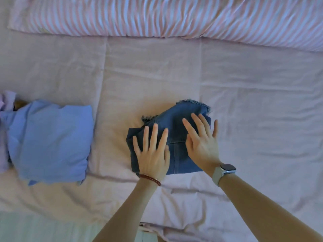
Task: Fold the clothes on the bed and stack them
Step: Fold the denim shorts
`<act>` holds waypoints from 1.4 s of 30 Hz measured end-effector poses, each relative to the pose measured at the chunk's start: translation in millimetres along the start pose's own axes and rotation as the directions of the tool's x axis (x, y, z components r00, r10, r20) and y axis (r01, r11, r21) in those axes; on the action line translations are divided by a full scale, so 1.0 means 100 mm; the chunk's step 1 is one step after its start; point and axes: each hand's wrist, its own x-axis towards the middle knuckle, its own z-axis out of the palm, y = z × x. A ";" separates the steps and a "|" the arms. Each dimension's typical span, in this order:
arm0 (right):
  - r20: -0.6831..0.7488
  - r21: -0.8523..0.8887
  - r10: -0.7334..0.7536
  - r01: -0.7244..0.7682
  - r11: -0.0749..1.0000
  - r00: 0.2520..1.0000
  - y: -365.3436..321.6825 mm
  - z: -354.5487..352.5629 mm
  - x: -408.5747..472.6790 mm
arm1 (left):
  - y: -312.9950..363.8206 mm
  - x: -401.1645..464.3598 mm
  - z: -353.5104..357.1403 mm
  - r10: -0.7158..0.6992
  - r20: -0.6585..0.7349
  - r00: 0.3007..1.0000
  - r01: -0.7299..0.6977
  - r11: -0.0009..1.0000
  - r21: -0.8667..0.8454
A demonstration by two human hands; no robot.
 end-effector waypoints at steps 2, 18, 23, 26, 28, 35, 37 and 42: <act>0.108 -0.060 0.020 -0.014 0.998 0.994 0.04 0.17 0.05 | -0.08 0.05 0.18 -0.034 0.128 0.991 0.027 0.998 0.058; 0.288 -0.116 0.057 -0.024 0.993 0.956 0.21 0.46 0.16 | -0.23 0.15 0.51 -0.163 0.243 0.956 0.146 0.986 0.086; 0.385 -0.129 0.016 0.037 0.991 0.923 0.28 0.41 0.41 | -0.20 0.13 0.42 -0.178 0.234 0.956 0.157 0.982 0.105; 0.476 -0.127 0.114 -0.060 0.990 0.872 0.36 0.54 0.51 | -0.19 0.14 0.44 -0.170 0.251 0.953 0.144 0.983 0.118; 0.453 -0.120 0.100 -0.051 0.991 0.886 0.37 0.52 0.54 | -0.20 0.14 0.43 -0.171 0.252 0.952 0.148 0.983 0.110; 0.370 0.045 0.349 -0.392 0.919 0.861 0.26 0.25 0.26 | -0.29 -0.03 0.24 -0.438 0.328 0.837 0.496 0.860 -0.118; 0.394 0.216 0.422 -0.529 0.821 0.816 0.21 0.19 0.18 | -0.32 -0.05 0.18 -0.449 0.360 0.818 0.533 0.826 -0.181; 0.467 0.468 0.564 -0.731 0.496 0.681 0.13 0.02 -0.06 | -0.37 -0.02 0.05 -0.486 0.381 0.787 0.617 0.651 -0.443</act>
